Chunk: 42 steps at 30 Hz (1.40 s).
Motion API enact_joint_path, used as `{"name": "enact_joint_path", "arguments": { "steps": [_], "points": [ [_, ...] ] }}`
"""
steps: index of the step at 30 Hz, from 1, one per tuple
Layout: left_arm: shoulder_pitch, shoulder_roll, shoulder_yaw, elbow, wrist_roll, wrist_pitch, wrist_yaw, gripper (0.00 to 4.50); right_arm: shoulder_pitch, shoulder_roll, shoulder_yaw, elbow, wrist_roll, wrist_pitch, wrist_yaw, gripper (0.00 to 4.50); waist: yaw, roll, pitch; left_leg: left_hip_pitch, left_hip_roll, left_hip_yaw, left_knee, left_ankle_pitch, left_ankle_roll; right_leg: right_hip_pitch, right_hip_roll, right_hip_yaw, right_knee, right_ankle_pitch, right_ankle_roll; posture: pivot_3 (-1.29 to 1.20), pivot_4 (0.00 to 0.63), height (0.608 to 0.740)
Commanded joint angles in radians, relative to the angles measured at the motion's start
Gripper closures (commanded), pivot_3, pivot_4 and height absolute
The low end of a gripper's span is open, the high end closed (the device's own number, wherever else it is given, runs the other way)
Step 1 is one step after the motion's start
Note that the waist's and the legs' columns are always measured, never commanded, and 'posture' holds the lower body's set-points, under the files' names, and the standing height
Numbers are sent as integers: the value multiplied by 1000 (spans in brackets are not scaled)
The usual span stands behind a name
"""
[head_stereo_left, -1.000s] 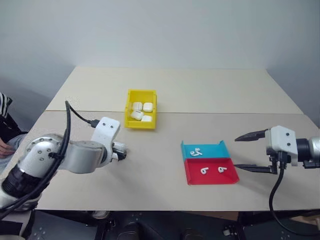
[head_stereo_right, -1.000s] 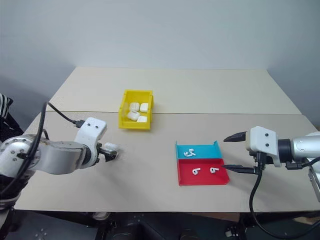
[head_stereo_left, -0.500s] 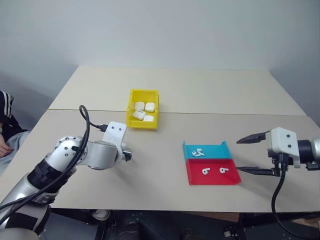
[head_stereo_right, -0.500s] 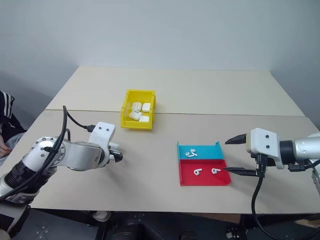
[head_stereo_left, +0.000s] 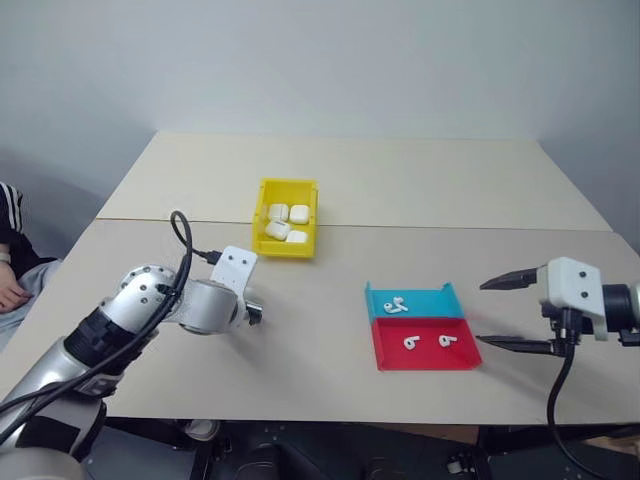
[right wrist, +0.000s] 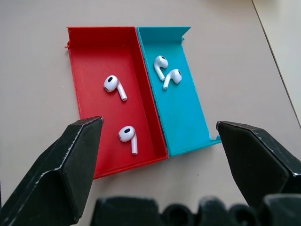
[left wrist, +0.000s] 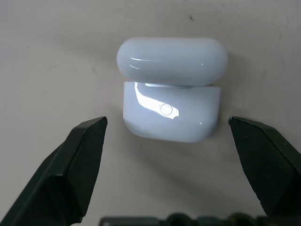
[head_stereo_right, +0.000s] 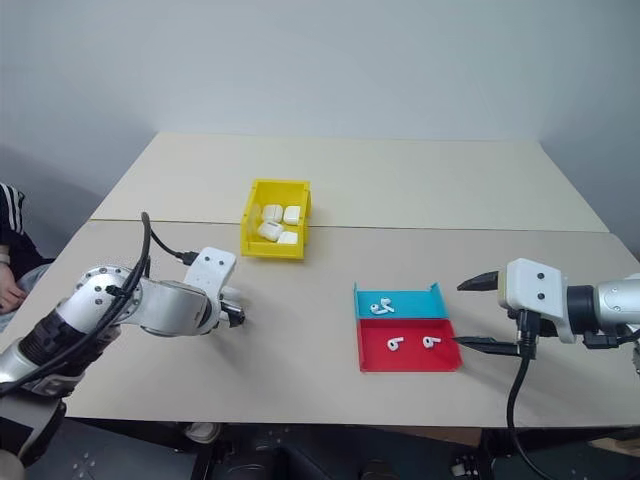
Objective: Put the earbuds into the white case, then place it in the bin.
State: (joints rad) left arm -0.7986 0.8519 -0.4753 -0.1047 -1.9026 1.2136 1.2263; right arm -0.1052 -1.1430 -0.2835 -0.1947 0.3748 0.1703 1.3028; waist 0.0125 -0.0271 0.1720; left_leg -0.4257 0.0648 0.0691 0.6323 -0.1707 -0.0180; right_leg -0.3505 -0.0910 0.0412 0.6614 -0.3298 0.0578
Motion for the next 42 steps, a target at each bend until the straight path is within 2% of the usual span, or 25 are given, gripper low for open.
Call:
{"name": "enact_joint_path", "arguments": {
  "steps": [1, 15, 16, 17, 21, 30, 35, 37, 38, 42],
  "points": [
    [-24, -19, 10, 15, 53, 30, -46, 0, 5, -15, -48, -32, 2, 3, -12, 15, 0, 0, 0, 0, 0, 0, 0, 0, 0, 0, 0, 0, 0, 0, 0, 0, 150, 740],
    [10, -49, 59, 41, 140, 106, -151, 0, 52, -10, -58, -29, -26, -11, -37, 15, 6, 1, -1, 1, 0, 2, 0, 1, -1, 1, 0, -1, 1, 0, 0, 0, 150, 740],
    [12, -50, 62, 43, 145, 111, -155, 375, 52, -10, -57, -27, -28, -14, -39, 0, 6, 1, -1, 1, 0, 2, 0, 1, 0, 1, 0, -1, 1, 0, 0, 0, 150, 740],
    [13, -51, 67, 43, 150, 117, -164, 493, 51, -9, -56, -25, -29, -14, -41, 0, 6, 1, -1, 1, 0, 2, 0, 1, -1, 1, 0, -1, 1, 0, 0, 0, 150, 740],
    [16, -51, 86, 43, 181, 139, -187, 1656, 50, -9, -55, -21, -29, -13, -43, 0, 1, 1, -1, 1, 0, 2, 0, 1, -1, 1, 0, -1, 1, 0, 0, 0, 150, 740],
    [21, -50, 116, 5, 258, 203, -236, 1751, 49, -3, -52, -16, -36, -22, -44, 0, -4, 1, -1, 1, 0, 2, 0, 1, -1, 1, 0, -1, 1, 0, 0, 0, 150, 740],
    [22, -13, 156, -159, 285, 218, -300, 1751, 51, -4, -60, -19, -34, -23, -46, 0, -4, 1, -1, 0, 0, 2, 0, 1, -1, 0, 0, -1, 1, 0, 0, 0, 150, 740],
    [35, 14, 173, -305, 383, 201, -352, 1751, 50, -3, -69, -21, -31, -24, -48, 0, -3, 0, 0, -1, 0, 2, -1, 1, -1, 0, 0, -1, 0, 0, 0, 0, 150, 740],
    [53, 32, 205, -356, 386, 185, -403, 1751, 47, 0, -73, -23, -30, -29, -52, 0, -3, 1, 0, -1, 0, 3, -1, 1, -1, -1, 0, -1, 0, 0, 0, 0, 150, 740],
    [171, 128, 237, -606, 644, 40, -694, 1751, 15, 2, -74, -27, -14, -53, -41, 0, -4, 1, -1, -1, 0, 5, -3, 1, -2, -1, 0, -1, -4, 0, 0, 0, 150, 740]
  ]
}}
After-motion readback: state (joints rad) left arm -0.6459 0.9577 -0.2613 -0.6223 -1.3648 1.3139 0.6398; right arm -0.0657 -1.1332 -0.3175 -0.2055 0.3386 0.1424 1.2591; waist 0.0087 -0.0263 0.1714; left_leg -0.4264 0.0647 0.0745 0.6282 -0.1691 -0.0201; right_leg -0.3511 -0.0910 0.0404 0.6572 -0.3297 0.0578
